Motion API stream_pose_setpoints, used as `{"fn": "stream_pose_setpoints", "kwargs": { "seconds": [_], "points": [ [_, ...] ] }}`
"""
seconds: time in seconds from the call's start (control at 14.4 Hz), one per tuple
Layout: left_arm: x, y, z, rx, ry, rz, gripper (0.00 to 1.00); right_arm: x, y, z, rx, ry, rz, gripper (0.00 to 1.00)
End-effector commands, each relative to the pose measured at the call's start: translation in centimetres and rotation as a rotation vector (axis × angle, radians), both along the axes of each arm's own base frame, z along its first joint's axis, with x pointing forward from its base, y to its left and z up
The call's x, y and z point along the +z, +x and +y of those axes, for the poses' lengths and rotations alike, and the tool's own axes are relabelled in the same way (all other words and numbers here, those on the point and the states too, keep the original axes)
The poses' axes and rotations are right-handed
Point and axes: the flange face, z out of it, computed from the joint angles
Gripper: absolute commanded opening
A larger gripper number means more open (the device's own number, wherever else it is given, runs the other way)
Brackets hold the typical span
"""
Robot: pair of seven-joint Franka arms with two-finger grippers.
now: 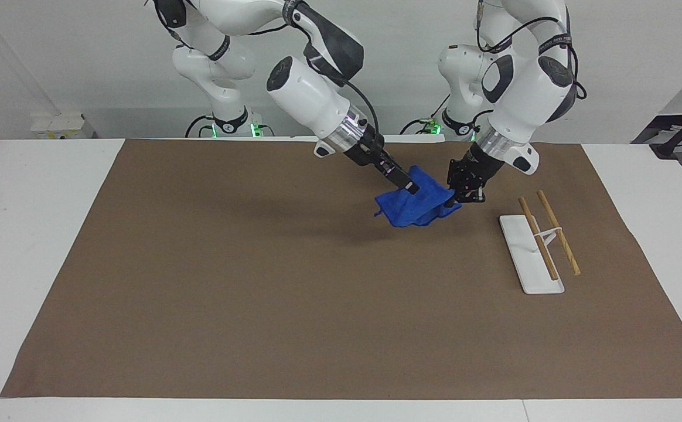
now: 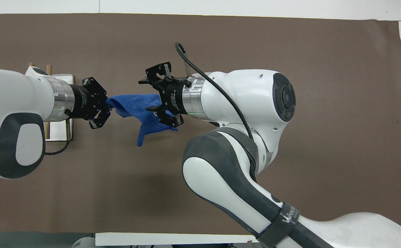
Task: Right arm passes towel to left arm to hang
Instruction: 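Grasp the towel with the left gripper while the right gripper releases, then carry the towel over the rack while the right gripper withdraws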
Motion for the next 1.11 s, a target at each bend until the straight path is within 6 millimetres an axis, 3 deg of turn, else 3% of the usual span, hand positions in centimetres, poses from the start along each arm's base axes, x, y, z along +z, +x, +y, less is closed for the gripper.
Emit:
{"fn": "stream_pose_setpoints", "kwargs": {
  "seconds": [0.0, 0.21, 0.42, 0.69, 0.76, 0.9, 1.04],
  "points": [
    [2.1, 0.9, 2.4, -0.070, -0.005, -0.081, 0.00, 0.5, 0.2, -2.5, 0.112, -0.094, -0.075, 1.00],
    [3.3, 2.4, 5.5, -0.156, 0.018, -0.162, 0.00, -0.8, 0.6, -6.7, 0.429, -0.328, -0.199, 1.00],
    [3.0, 3.1, 8.4, -0.346, 0.067, -0.236, 0.01, -2.0, 1.1, -14.0, 0.906, -0.679, -0.287, 1.00],
    [2.0, 3.3, 12.3, -0.312, 0.084, -0.235, 0.01, 0.5, 3.8, -25.6, 0.848, -0.777, -0.270, 1.00],
    [1.8, 3.2, 13.3, -0.311, 0.090, -0.239, 0.01, 1.6, 3.7, -27.9, 0.908, -0.790, -0.307, 1.00],
    [1.2, 3.2, 14.9, -0.311, 0.099, -0.238, 0.01, 3.2, 3.7, -34.3, 0.938, -0.813, -0.328, 1.00],
    [1.4, 3.4, 15.9, -0.283, 0.106, -0.254, 0.01, 4.0, 3.3, -40.1, 0.990, -0.846, -0.329, 1.00]
  ]
}}
